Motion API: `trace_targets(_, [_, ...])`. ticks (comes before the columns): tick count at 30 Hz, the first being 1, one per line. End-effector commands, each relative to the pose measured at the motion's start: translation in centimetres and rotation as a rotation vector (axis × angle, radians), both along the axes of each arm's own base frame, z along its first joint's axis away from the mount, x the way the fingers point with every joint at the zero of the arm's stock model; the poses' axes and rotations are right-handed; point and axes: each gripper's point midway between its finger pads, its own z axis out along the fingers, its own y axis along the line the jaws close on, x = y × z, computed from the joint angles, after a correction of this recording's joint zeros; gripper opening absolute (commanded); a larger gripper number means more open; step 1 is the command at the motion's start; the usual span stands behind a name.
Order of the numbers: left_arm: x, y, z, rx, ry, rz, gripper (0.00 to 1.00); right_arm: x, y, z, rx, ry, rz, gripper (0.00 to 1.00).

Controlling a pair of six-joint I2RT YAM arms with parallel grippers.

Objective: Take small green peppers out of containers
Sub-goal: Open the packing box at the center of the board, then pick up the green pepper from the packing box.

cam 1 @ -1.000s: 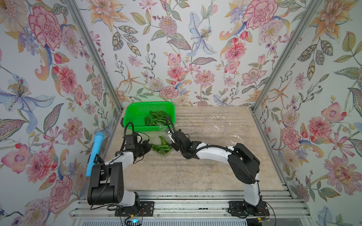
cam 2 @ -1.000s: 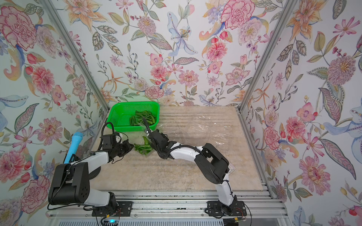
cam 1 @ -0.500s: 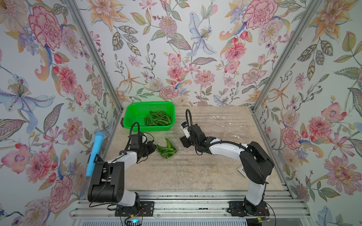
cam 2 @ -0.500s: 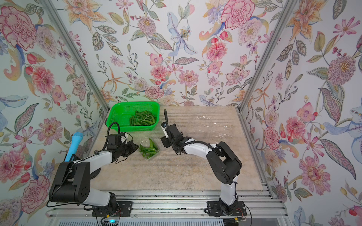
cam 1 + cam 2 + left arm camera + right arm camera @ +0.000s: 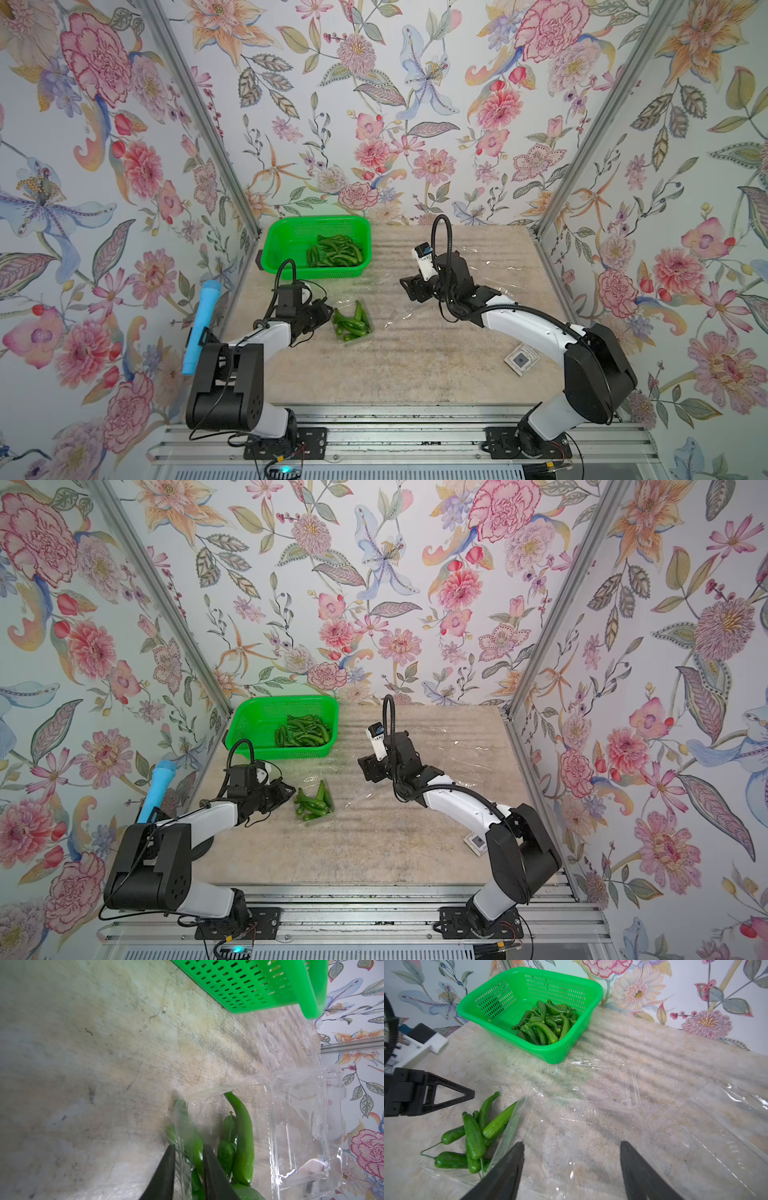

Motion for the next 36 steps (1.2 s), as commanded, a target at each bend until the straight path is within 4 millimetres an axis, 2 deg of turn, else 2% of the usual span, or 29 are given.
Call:
trace_targets(1, [1.1, 0.3, 2.7, 0.03, -0.088, 0.02, 0.31, -2.8, 2.2, -0.5, -0.037, 0.028, 0.139, 0.72])
trace_targets(4, [1.2, 0.7, 4.3, 0.047, -0.136, 0.03, 0.37, -5.2, 5.8, -1.4, -0.088, 0.045, 0.282, 0.68])
trace_targets(6, [1.2, 0.9, 5.3, 0.064, -0.169, 0.035, 0.4, -6.4, 8.1, -2.6, -0.127, 0.062, 0.361, 0.61])
trace_targets(10, [1.0, 1.3, 6.5, 0.086, -0.205, 0.038, 0.41, -7.1, 11.6, -4.9, -0.175, 0.086, 0.432, 0.52])
trace_targets(14, [0.8, 1.5, 6.5, 0.09, -0.207, 0.038, 0.41, -7.4, 14.2, -7.0, -0.22, 0.103, 0.487, 0.5])
trace_targets(23, [0.2, 2.0, 5.8, 0.068, -0.197, 0.035, 0.4, -7.4, 16.8, -10.1, -0.269, 0.131, 0.552, 0.43])
trace_targets(36, [0.1, 3.0, 5.2, 0.046, -0.193, 0.05, 0.4, -8.0, 18.4, -12.1, -0.26, 0.187, 0.597, 0.39])
